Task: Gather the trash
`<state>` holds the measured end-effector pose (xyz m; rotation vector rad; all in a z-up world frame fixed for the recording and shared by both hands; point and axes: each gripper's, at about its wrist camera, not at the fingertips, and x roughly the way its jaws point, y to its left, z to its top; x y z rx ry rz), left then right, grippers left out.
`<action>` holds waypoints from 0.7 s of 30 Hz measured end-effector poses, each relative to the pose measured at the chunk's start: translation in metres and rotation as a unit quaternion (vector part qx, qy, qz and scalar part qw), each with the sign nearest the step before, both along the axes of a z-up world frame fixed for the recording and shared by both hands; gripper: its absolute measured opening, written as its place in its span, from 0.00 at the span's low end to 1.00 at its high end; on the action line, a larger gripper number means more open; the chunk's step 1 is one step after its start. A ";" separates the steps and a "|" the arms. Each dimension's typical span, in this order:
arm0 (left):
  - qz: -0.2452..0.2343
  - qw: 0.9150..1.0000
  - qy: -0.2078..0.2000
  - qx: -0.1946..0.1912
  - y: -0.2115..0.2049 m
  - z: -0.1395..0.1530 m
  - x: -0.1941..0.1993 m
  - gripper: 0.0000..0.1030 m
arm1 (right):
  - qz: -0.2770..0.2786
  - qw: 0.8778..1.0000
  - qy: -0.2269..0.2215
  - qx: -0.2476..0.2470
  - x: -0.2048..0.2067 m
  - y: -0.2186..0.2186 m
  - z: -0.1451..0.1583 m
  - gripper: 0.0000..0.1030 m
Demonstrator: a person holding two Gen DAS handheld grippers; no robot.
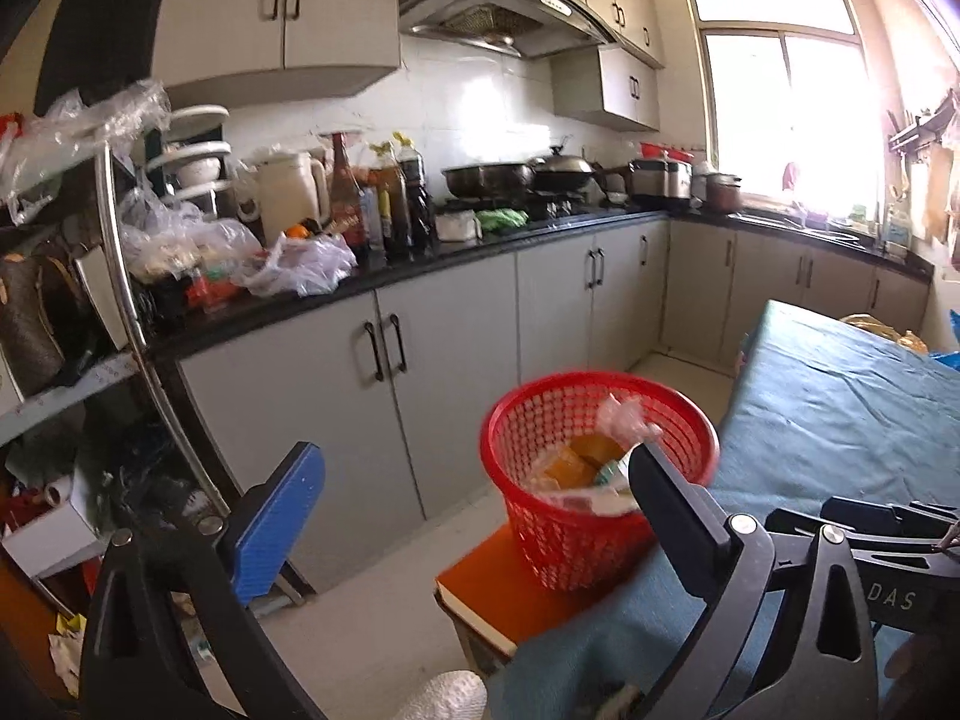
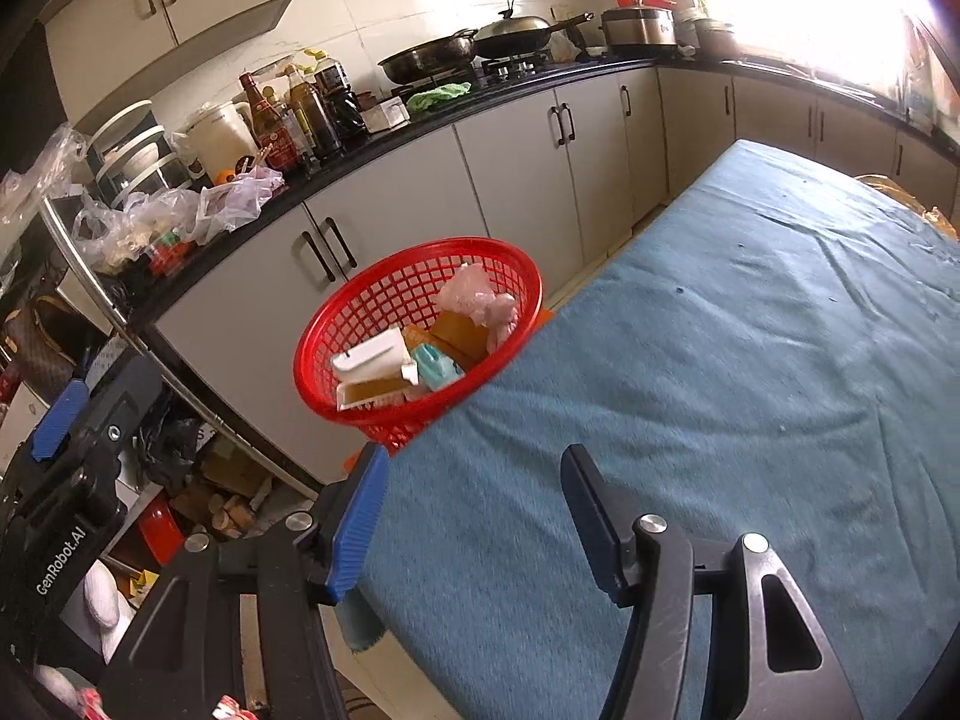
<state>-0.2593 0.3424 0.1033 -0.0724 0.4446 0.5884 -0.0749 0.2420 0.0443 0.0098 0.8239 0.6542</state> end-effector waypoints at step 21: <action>-0.017 0.997 0.067 -0.041 -0.010 -0.021 -0.053 0.98 | -0.021 0.998 -0.055 -0.023 -0.063 -0.017 -0.001 0.68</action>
